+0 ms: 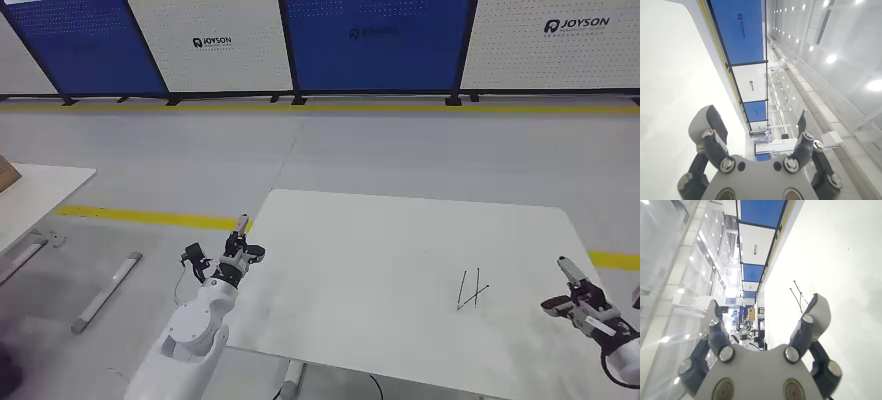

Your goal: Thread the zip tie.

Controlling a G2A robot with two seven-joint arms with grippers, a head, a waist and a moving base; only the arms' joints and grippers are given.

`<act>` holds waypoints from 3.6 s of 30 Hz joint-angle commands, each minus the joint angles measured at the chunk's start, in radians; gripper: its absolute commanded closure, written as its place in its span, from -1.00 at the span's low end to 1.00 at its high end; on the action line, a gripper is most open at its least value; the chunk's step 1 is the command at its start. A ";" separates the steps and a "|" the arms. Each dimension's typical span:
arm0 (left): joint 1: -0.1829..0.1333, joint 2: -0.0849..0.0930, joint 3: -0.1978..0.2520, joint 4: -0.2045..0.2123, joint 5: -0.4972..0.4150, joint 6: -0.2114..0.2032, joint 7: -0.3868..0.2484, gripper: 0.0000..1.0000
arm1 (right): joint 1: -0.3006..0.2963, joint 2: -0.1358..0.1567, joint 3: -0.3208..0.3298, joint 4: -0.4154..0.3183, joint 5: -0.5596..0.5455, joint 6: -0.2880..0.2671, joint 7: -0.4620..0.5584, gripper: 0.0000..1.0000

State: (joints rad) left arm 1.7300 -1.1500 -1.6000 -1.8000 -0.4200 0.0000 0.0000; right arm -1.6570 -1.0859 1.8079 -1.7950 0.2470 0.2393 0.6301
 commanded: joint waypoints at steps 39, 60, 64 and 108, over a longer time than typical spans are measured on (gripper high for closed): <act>0.000 0.000 0.000 0.000 0.000 0.000 0.000 -1.00 | 0.522 0.114 -0.222 0.402 -0.271 -0.039 0.757 -1.00; 0.000 0.000 0.000 0.000 0.000 0.000 0.000 -1.00 | 0.740 0.265 -0.705 0.671 -0.057 -0.455 0.760 -1.00; 0.000 0.000 0.000 0.000 0.000 0.000 0.000 -1.00 | 0.740 0.265 -0.705 0.671 -0.057 -0.455 0.760 -1.00; 0.000 0.000 0.000 0.000 0.000 0.000 0.000 -1.00 | 0.953 0.139 -0.924 0.991 -0.041 -0.422 0.703 -0.86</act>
State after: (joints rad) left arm 1.7300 -1.1500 -1.6000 -1.8000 -0.4200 0.0000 0.0000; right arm -0.7060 -0.9443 0.8876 -0.8084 0.2090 -0.1866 1.3343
